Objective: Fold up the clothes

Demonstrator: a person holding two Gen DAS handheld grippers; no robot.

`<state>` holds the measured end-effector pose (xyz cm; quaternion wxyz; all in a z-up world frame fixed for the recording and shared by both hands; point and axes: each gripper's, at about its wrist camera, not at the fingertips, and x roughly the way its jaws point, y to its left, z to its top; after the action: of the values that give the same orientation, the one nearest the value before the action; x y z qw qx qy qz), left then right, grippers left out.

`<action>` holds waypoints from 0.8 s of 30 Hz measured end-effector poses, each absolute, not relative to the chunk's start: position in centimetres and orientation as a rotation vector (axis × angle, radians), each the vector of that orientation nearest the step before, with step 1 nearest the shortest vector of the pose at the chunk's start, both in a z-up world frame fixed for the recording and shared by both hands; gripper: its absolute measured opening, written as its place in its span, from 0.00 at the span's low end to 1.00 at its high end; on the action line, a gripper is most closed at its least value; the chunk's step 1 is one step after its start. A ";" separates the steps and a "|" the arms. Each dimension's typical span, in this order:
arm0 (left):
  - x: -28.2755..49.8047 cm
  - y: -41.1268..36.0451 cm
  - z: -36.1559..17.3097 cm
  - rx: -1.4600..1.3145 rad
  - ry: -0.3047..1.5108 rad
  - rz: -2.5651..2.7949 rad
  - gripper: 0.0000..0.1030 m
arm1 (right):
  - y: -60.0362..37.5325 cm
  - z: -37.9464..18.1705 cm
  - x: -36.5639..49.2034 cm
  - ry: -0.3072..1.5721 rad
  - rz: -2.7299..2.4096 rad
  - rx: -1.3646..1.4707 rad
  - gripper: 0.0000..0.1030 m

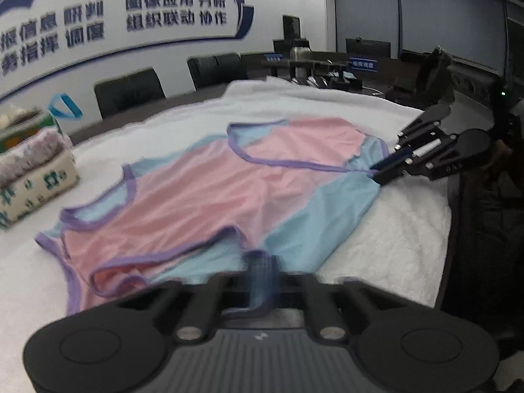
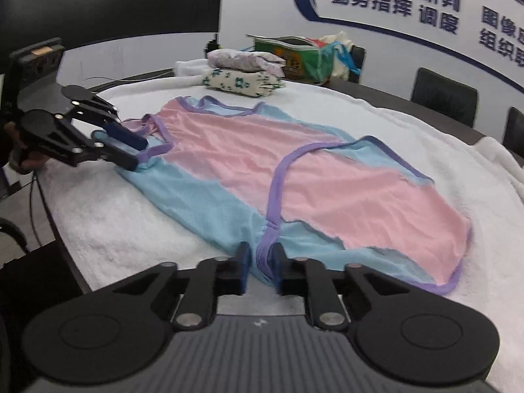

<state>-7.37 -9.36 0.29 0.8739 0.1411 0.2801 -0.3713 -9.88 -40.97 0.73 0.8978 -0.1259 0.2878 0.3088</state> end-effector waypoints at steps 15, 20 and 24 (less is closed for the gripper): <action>4.1 -5.2 5.6 -0.050 0.690 -0.518 0.14 | -40.3 4.0 2.0 0.593 0.462 -0.265 0.45; -0.6 -1.0 4.8 0.030 0.637 -0.614 0.50 | -43.6 5.4 -3.4 0.459 0.440 -0.250 0.58; -4.5 2.4 4.0 0.094 0.593 -0.689 0.50 | -42.4 5.4 -6.0 0.446 0.522 -0.244 0.58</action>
<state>-4.46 2.44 4.03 0.8973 0.0454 0.2864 -0.3328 -5.96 -42.45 5.42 0.9343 -0.1196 0.2183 0.2552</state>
